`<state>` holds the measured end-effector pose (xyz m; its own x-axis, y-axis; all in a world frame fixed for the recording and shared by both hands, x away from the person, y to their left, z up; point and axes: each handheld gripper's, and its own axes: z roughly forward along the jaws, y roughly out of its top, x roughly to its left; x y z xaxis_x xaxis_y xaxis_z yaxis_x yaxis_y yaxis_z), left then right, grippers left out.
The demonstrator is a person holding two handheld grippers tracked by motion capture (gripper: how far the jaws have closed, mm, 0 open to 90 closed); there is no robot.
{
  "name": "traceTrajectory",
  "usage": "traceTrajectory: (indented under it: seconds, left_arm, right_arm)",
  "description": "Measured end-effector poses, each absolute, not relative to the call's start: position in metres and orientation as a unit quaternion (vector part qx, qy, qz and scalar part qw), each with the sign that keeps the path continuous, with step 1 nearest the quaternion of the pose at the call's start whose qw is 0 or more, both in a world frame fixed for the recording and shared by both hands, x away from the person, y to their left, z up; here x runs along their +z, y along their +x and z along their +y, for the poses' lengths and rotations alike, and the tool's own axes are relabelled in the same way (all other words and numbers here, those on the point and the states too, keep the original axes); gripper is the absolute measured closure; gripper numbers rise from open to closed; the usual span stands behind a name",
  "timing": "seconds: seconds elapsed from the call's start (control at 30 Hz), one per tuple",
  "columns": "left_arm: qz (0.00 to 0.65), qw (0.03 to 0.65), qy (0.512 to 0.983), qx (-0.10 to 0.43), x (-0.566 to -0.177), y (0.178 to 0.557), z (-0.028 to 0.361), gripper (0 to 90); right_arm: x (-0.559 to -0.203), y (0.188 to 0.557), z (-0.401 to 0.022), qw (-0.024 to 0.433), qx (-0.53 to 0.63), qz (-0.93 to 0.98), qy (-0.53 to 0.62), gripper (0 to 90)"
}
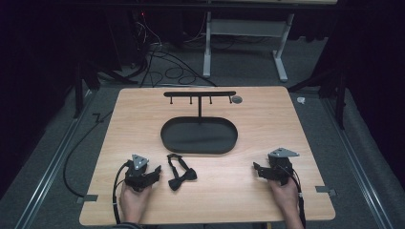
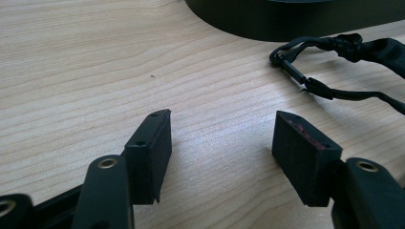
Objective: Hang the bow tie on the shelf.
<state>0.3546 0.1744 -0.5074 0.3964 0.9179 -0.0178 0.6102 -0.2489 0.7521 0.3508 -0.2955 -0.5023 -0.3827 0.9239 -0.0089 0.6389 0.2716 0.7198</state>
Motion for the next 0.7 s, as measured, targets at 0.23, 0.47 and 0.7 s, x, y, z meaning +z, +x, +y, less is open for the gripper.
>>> traceTrajectory:
  seconds: [0.23, 0.47, 0.7]
  left_arm:
    - [0.503, 0.350, 0.759, 0.219, -0.5075, 0.3546, 0.1742, 38.3]
    - [0.503, 0.350, 0.759, 0.220, -0.5074, 0.3544, 0.1741, 38.4]
    - [0.503, 0.349, 0.759, 0.220, -0.5072, 0.3544, 0.1745, 39.1]
  right_arm:
    - [-0.5023, 0.3508, -0.2955, 0.221, 0.323, 0.766, 0.510, 28.9]
    - [-0.5022, 0.3508, -0.2957, 0.220, 0.323, 0.767, 0.509, 28.8]
    - [-0.5023, 0.3508, -0.2955, 0.221, 0.322, 0.767, 0.509, 28.9]
